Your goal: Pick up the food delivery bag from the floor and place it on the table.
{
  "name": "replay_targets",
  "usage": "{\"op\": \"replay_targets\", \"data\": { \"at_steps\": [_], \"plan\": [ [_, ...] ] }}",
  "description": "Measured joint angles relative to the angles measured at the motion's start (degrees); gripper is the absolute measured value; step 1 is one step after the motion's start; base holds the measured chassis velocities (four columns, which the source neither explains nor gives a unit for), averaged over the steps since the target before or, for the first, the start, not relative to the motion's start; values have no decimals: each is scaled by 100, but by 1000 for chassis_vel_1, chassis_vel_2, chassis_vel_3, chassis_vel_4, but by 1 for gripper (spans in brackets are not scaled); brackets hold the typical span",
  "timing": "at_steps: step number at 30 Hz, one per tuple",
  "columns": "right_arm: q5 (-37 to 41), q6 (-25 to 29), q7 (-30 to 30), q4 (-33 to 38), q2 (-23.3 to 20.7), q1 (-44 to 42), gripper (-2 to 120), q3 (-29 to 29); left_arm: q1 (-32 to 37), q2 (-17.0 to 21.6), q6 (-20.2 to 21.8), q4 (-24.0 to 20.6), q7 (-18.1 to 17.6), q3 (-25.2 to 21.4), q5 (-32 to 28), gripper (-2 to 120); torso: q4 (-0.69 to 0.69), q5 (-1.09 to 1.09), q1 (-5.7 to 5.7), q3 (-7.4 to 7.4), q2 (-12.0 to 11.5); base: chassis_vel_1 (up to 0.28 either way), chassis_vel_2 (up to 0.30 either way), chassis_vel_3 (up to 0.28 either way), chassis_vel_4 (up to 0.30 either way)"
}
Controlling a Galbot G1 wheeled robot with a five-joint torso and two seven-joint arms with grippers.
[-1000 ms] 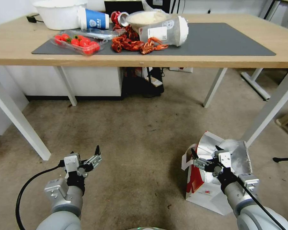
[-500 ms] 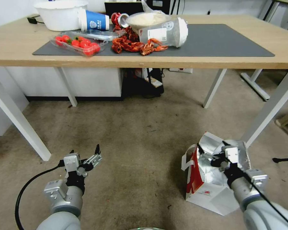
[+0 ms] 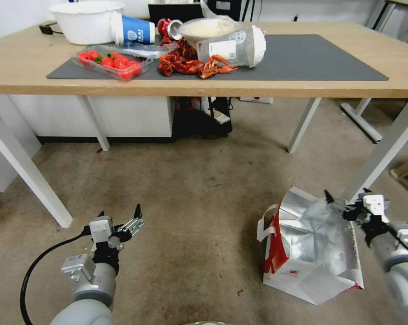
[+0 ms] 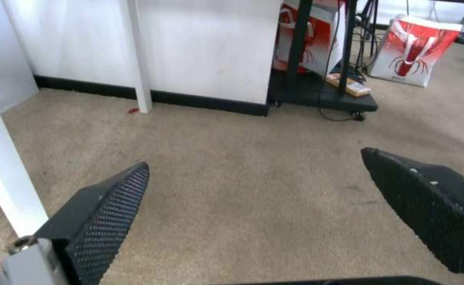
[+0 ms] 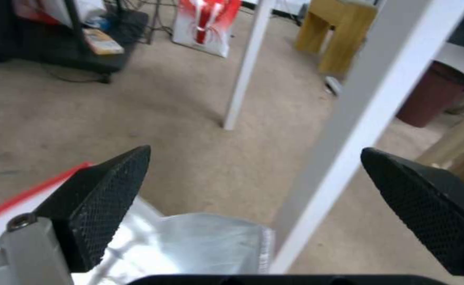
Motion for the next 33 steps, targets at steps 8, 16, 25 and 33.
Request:
{"op": "replay_targets", "data": {
  "at_steps": [8,16,25,33],
  "plan": [
    [-89,-74,-39,-701,-359,362,100,-68,-7,12,2,5,-7,-19,-25,100,1,0,0,0,3,0,0,0,0],
    [-180,-478,-144,-1594,-522,799,100,-425,-21,41,20,20,-32,-32,-27,100,2,1,1,0,4,0,0,0,0],
    [-173,-522,-209,-2037,-324,940,100,-598,-105,123,39,107,-52,16,-84,100,0,0,1,0,6,0,0,0,0],
    [-113,-554,-261,-2177,-205,1007,100,-662,-174,185,64,137,-76,35,-162,100,0,-1,1,0,7,0,0,0,0]
  ]
}}
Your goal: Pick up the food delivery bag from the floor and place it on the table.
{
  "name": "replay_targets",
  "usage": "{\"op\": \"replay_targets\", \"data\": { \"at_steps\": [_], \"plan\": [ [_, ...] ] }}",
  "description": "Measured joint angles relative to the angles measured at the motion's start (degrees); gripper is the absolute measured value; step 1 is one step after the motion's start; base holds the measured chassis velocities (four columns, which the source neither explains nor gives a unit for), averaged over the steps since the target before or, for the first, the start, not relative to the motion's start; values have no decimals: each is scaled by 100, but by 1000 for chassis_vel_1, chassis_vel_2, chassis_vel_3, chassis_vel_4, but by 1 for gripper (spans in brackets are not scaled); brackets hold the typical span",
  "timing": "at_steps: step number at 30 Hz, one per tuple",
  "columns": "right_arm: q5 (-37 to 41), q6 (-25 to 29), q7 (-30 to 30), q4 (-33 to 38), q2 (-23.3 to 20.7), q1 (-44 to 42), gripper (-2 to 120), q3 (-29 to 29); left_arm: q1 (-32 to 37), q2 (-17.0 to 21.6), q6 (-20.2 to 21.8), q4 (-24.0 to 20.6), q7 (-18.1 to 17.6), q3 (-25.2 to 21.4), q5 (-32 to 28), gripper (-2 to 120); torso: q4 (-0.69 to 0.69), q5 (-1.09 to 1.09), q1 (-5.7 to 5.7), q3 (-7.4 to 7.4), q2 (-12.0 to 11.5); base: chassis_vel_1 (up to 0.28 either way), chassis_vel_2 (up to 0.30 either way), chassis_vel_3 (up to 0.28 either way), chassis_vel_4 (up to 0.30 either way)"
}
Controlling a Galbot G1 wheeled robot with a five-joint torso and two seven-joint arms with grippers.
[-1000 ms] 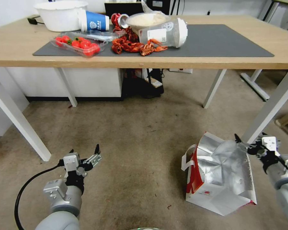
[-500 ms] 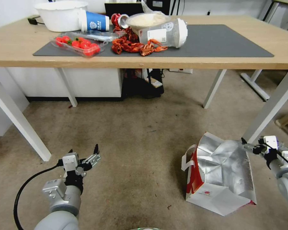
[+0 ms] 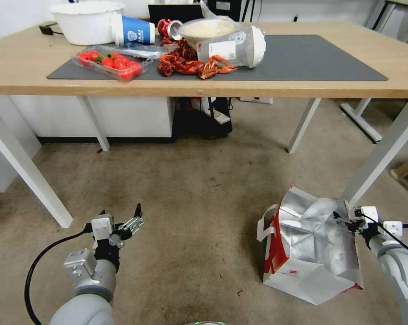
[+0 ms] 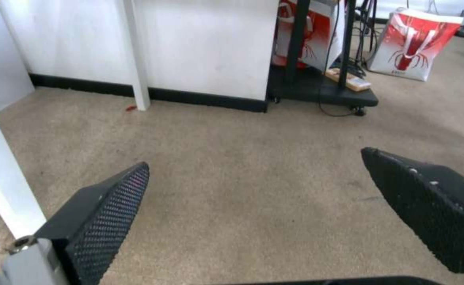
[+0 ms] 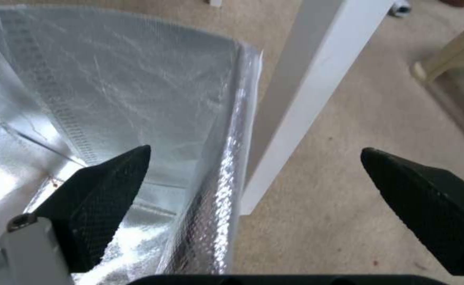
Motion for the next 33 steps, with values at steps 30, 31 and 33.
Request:
{"op": "replay_targets", "data": {
  "at_steps": [30,31,33],
  "plan": [
    [74,322,-129,-288,66,105,8,-126,59,8,-7,-18,1,74,42,100,1,0,0,0,1,0,0,0,0],
    [72,334,-137,-296,65,106,7,-127,59,7,-7,-19,1,73,42,100,1,0,0,0,1,0,0,0,0],
    [71,342,-143,-301,63,106,5,-128,60,6,-8,-20,1,72,42,100,1,0,0,0,1,0,0,0,0]
  ]
}}
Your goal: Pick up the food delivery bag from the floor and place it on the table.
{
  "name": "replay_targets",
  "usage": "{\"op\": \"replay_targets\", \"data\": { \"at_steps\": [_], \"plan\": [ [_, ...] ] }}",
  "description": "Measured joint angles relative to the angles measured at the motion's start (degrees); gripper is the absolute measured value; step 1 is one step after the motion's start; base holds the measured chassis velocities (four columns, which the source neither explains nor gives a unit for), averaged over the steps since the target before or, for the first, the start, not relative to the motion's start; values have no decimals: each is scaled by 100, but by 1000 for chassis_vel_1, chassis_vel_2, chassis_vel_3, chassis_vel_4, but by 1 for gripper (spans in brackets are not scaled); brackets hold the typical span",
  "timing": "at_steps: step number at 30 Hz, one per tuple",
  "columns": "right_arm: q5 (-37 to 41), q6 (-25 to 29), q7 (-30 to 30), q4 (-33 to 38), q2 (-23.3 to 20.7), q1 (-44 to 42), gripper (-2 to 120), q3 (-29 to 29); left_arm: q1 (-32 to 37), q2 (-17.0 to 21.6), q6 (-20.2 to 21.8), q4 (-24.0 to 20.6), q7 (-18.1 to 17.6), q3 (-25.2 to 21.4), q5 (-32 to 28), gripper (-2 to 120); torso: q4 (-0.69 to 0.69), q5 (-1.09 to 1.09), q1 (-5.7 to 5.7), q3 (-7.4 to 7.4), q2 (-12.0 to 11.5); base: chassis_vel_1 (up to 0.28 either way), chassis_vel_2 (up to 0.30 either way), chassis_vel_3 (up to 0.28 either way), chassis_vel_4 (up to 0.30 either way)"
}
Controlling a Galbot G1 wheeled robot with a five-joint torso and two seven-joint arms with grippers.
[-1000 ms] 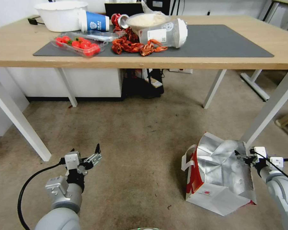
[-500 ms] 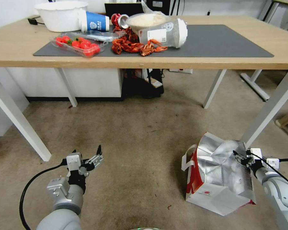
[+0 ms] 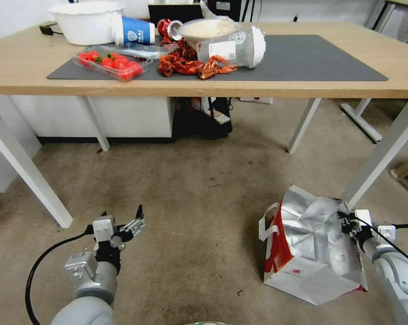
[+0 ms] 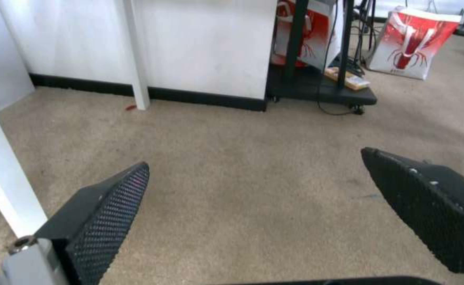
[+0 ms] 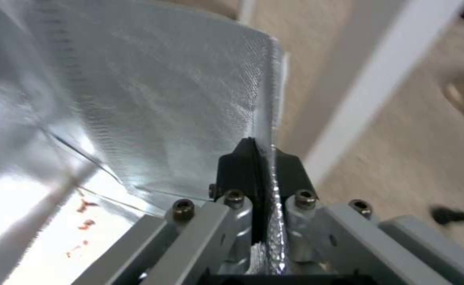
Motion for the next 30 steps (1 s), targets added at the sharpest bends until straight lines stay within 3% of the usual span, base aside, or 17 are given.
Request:
{"op": "replay_targets", "data": {
  "at_steps": [2,15,25,30],
  "plan": [
    [-4,23,-17,-12,-4,0,0,-1,0,-2,0,-3,0,-2,0,100,0,0,0,0,0,0,0,0,0],
    [-135,295,-161,-51,-62,-52,0,-13,41,-39,-10,-43,0,-32,38,100,-1,0,0,0,0,0,0,0,0],
    [3,799,-492,-64,-79,-126,0,-12,40,-45,-33,-45,1,-40,68,100,0,1,0,0,0,0,0,0,0],
    [605,1934,-1759,173,-265,-410,0,8,35,-41,-57,-43,3,-95,63,100,0,0,0,0,0,0,0,0,0]
  ]
}}
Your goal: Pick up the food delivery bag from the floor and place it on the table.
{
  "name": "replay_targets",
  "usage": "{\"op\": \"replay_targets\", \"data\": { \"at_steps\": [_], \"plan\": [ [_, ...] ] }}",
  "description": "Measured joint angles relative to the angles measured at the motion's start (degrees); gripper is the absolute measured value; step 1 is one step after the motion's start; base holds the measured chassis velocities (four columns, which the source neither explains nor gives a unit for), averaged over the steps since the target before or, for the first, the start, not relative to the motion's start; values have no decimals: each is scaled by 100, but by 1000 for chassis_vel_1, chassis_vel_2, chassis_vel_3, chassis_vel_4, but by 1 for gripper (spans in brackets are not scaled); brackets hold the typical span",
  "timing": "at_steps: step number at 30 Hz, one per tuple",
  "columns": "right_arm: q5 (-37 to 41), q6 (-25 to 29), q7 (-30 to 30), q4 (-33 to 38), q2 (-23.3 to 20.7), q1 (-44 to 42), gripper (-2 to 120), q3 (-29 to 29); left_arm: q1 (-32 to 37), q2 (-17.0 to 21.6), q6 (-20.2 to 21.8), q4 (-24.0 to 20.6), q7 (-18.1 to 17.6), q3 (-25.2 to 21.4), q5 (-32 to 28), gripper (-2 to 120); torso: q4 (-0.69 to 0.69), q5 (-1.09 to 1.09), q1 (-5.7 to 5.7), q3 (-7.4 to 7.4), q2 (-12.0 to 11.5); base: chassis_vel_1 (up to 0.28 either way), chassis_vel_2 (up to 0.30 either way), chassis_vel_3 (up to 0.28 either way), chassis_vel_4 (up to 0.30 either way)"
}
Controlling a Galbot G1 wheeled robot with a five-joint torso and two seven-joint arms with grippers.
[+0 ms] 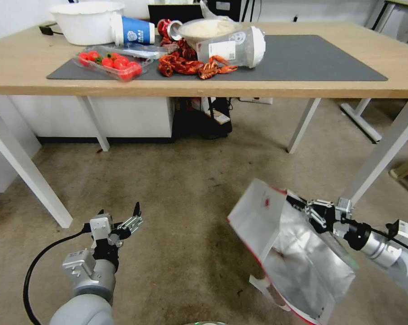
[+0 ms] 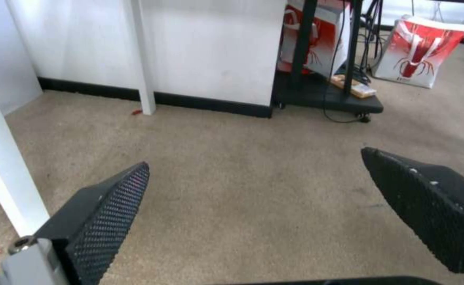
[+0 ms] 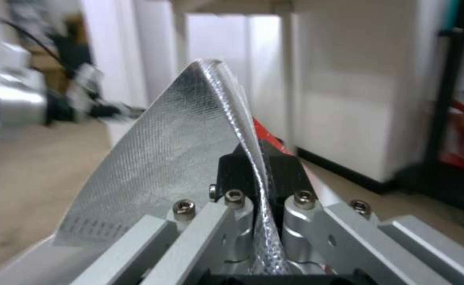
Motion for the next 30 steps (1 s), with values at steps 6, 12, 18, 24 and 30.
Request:
{"op": "replay_targets", "data": {
  "at_steps": [6,12,18,24,30],
  "plan": [
    [828,751,-1613,600,-267,-140,0,38,-40,-21,-16,22,-1,0,-30,100,0,0,0,0,0,0,0,0,0],
    [1460,660,-3292,1000,-428,-163,0,45,-61,-39,-37,55,-1,-4,-37,100,0,0,0,0,0,0,0,0,0],
    [2135,275,-4341,1131,-555,-35,0,15,-61,-49,-40,51,-34,-27,-74,100,0,0,0,0,0,0,0,0,0],
    [2962,-46,-5149,1146,-687,34,0,5,-69,-83,106,-79,-115,-28,-267,100,0,0,0,0,0,0,0,0,0],
    [3406,-381,-5847,916,-762,9,0,99,-57,-121,197,-161,-130,-25,-339,100,0,1,0,0,0,0,0,0,0]
  ]
}}
